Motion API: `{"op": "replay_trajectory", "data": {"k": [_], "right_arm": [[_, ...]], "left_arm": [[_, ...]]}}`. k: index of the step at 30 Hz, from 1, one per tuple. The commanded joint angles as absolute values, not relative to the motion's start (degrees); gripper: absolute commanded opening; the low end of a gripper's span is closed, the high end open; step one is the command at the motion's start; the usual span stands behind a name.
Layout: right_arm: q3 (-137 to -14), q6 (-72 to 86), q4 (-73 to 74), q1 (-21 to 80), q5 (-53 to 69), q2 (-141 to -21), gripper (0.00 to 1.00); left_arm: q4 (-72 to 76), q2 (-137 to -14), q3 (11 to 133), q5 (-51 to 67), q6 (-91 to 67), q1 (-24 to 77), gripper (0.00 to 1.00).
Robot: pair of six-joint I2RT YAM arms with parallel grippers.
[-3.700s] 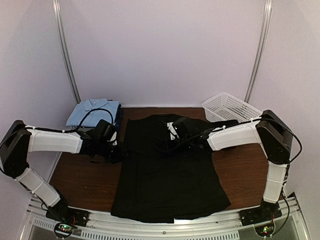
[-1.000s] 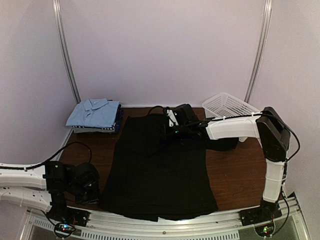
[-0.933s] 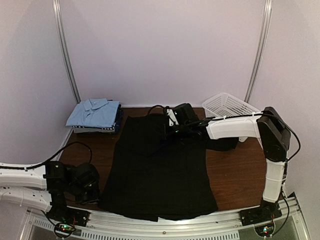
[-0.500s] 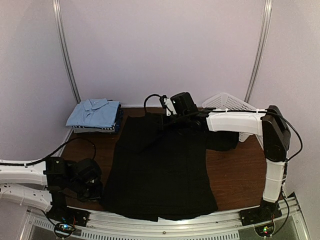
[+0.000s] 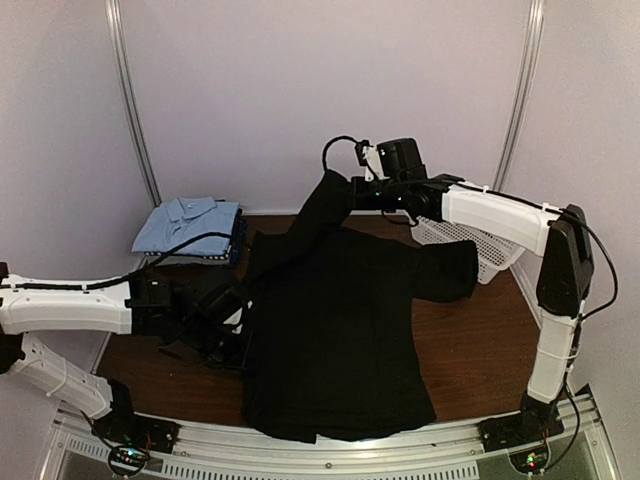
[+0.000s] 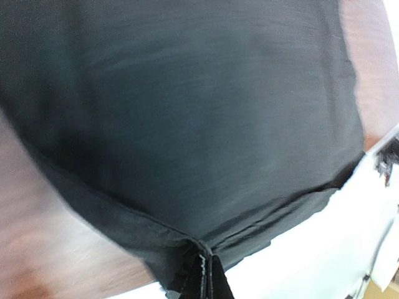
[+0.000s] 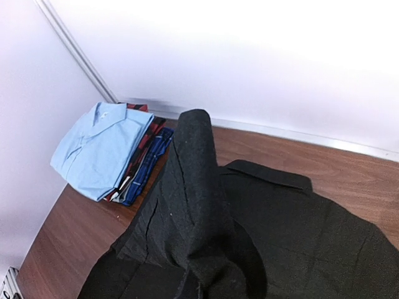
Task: Fold and stack the long sleeve shirts
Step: Fold the flattened shirt at the center of the board.
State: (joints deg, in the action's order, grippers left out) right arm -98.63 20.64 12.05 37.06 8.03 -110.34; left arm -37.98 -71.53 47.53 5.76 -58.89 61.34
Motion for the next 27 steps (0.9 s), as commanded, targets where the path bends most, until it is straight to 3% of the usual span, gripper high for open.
{"op": "replay_trajectory", "data": {"k": [1,7,15,21,27], "right_arm": [[-97.0,19.0,13.3,34.1,6.2,-104.6,0.00],[-92.0,18.6,13.0,32.3,6.0,-100.5,0.00],[-87.4,18.6,12.4,32.0,5.6,-97.5,0.00],[-86.4,18.5,12.4,31.9,5.3,-96.6,0.00],[-83.5,20.6,10.2,33.0,12.8,-98.1,0.00]], "left_arm": [[-30.6,-76.9,51.9,12.1,-50.9,62.1,0.00],[-29.6,-81.6,53.9,17.5,-46.9,62.3,0.00],[-32.7,-77.7,49.3,18.6,-48.1,62.3,0.00],[-40.0,-72.7,46.1,11.9,-54.6,62.2,0.00],[-39.6,-65.4,38.3,8.2,-65.5,62.0,0.00]]}}
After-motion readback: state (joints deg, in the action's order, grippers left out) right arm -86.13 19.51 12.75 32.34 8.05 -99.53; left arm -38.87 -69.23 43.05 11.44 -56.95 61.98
